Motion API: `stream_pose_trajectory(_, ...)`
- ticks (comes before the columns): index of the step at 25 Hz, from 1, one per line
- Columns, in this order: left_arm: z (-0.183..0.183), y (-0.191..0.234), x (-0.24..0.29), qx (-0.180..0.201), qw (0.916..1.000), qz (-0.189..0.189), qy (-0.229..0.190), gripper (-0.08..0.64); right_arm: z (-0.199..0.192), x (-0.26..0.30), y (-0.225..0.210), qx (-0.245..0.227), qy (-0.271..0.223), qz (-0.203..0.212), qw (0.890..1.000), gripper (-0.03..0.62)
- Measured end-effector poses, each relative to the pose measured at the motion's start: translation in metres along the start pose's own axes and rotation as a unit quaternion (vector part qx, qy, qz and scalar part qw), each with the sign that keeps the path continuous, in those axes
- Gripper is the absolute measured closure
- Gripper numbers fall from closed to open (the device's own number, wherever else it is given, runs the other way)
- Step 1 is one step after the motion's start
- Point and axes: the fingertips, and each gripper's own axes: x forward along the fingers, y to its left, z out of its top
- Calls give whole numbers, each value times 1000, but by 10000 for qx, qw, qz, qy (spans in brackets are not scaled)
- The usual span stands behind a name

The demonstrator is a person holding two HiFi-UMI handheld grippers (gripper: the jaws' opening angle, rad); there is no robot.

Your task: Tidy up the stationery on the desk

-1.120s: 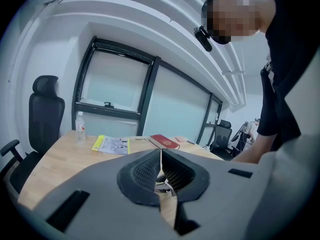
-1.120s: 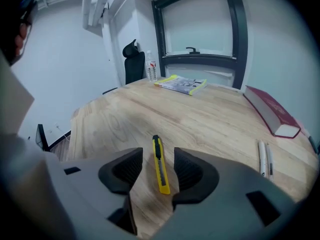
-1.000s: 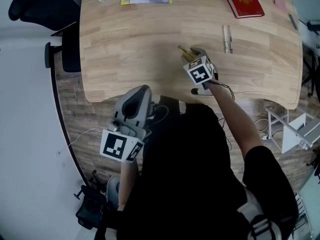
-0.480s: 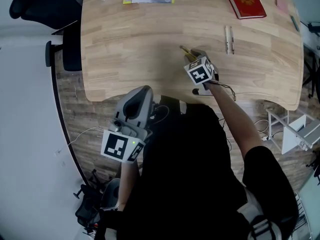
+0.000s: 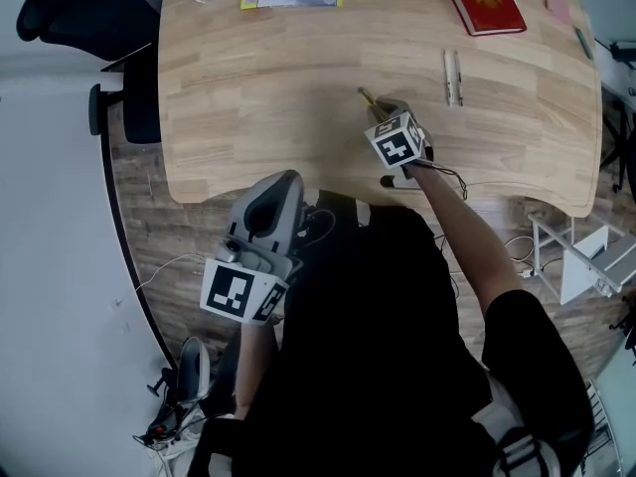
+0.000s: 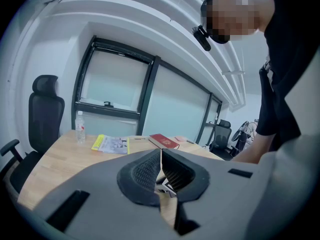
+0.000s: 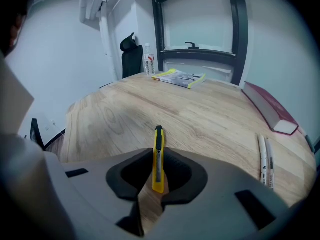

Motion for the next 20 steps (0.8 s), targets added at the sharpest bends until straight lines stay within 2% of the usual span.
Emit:
stream_pose_trajectory(7, 1, -4, 5, 28, 10000, -68, -4, 523, 15, -18, -21, 290, -304, -162, 9990, 515)
stream_pose_trajectory(12, 2, -11, 9, 68, 9998, -169, 36, 523, 11, -31, -71, 925, -468, -715, 9920, 515)
stream_pose_trajectory(20, 3, -15, 15, 109, 9996, -260, 84, 523, -4, -45, -133, 1691, -396, -1417, 9746, 518)
